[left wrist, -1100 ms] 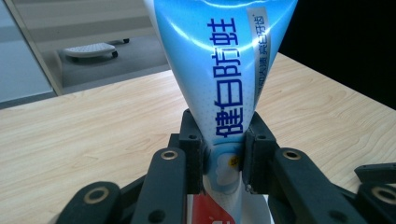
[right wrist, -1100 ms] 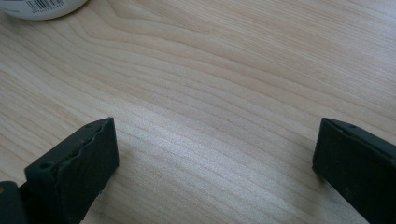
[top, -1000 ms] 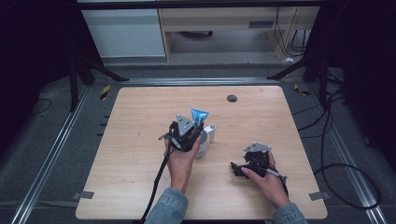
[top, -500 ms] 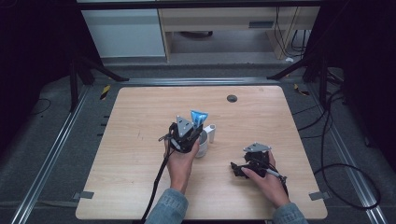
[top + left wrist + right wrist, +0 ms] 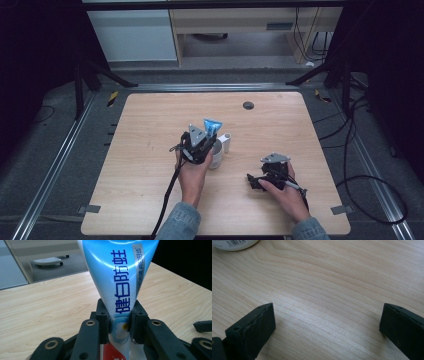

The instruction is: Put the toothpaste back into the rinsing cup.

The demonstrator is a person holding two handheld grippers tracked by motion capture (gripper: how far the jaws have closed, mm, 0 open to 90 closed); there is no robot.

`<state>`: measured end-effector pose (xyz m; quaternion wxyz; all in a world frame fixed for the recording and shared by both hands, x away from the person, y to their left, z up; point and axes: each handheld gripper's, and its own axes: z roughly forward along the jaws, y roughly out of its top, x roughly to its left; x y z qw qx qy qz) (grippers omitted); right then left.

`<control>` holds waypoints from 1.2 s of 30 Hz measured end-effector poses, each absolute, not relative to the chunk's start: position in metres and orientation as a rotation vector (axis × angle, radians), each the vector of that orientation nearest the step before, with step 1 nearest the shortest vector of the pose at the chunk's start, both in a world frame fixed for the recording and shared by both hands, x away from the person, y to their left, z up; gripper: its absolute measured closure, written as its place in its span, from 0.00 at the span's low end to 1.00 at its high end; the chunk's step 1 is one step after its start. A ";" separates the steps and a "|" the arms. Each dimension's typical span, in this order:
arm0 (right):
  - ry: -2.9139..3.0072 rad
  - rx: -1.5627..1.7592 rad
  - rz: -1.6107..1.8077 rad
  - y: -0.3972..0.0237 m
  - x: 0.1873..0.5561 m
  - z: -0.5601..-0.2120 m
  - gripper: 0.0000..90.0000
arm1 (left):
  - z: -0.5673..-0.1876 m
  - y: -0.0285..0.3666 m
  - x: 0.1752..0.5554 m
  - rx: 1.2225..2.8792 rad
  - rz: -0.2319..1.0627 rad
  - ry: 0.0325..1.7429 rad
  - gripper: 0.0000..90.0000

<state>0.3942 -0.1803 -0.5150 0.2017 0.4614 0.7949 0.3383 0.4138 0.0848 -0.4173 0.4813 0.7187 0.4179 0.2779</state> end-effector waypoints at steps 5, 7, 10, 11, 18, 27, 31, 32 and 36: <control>2.220 1.288 0.945 -0.180 0.394 -0.515 0.01 | -0.417 0.084 0.415 1.758 0.678 1.023 0.81; 2.220 1.290 0.945 -0.180 0.394 -0.515 0.01 | -0.416 0.084 0.416 1.761 0.670 1.026 0.80; 2.220 1.289 0.947 -0.180 0.394 -0.515 0.01 | -0.415 0.082 0.419 1.773 0.662 1.032 0.80; 2.219 1.291 0.947 -0.180 0.394 -0.515 0.01 | -0.415 0.081 0.421 1.779 0.660 1.031 0.80; 2.220 1.290 0.949 -0.180 0.394 -0.515 0.01 | -0.413 0.078 0.426 1.797 0.651 1.039 0.79; 2.220 1.291 0.950 -0.180 0.394 -0.515 0.01 | -0.411 0.075 0.429 1.819 0.641 1.055 0.79; 2.220 1.292 0.948 -0.180 0.394 -0.515 0.01 | -0.411 0.076 0.430 1.818 0.640 1.057 0.79; 2.220 1.291 0.950 -0.180 0.394 -0.515 0.01 | -0.411 0.076 0.430 1.818 0.640 1.057 0.79; 2.220 1.291 0.950 -0.180 0.394 -0.515 0.01 | -0.411 0.076 0.431 1.817 0.638 1.058 0.79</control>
